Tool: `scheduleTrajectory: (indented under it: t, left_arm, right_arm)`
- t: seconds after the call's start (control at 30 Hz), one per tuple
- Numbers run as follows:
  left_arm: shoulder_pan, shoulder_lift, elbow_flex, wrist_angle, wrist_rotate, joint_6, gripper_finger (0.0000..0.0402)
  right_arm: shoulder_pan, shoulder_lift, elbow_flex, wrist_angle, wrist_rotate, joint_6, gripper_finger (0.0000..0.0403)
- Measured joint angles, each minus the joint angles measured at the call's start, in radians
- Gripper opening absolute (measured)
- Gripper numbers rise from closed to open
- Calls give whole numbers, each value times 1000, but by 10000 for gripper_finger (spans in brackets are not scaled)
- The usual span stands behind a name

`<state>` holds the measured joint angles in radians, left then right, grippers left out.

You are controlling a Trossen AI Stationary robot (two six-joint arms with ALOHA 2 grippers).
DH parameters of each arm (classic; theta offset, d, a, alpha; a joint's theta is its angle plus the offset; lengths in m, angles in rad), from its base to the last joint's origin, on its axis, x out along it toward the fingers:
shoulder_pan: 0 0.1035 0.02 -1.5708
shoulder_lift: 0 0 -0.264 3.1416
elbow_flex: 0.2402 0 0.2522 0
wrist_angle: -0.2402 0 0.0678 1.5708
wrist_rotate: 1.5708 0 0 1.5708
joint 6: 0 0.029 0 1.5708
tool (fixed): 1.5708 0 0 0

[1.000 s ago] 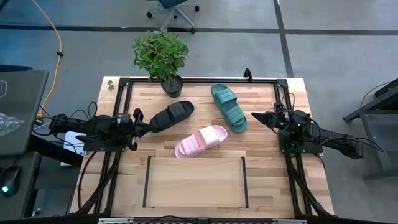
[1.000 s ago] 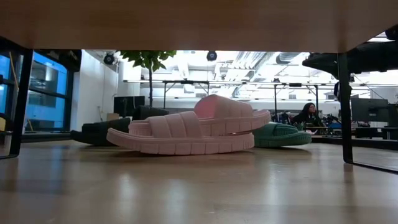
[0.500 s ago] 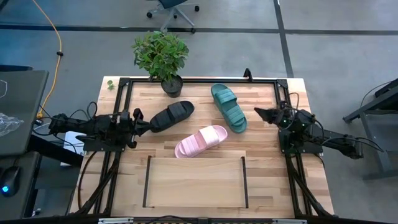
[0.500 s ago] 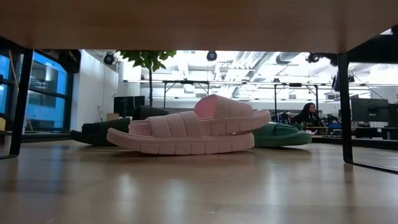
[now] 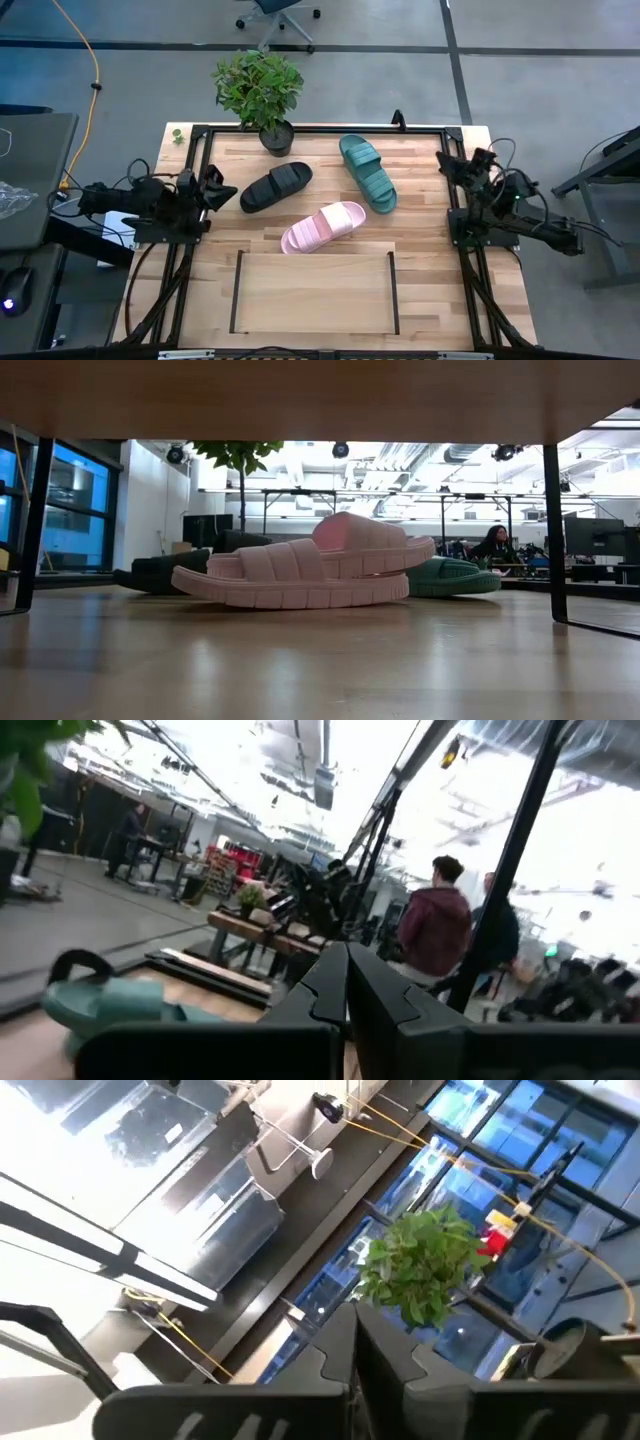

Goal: Pick and place slides into the shelf
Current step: Put the green pair of slides on the shelf

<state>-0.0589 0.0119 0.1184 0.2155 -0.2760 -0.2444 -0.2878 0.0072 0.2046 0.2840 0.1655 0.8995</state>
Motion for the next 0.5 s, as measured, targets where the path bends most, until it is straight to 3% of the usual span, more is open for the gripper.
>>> scheduleTrajectory:
  t: [0.23,0.5]
  left_arm:
    - [0,27,214,-256,-21,82,1]
    - [0,170,480,-502,-31,188,1]
  right_arm:
    - [0,6,128,-137,20,-85,0]
    - [0,85,231,-184,24,-139,0]
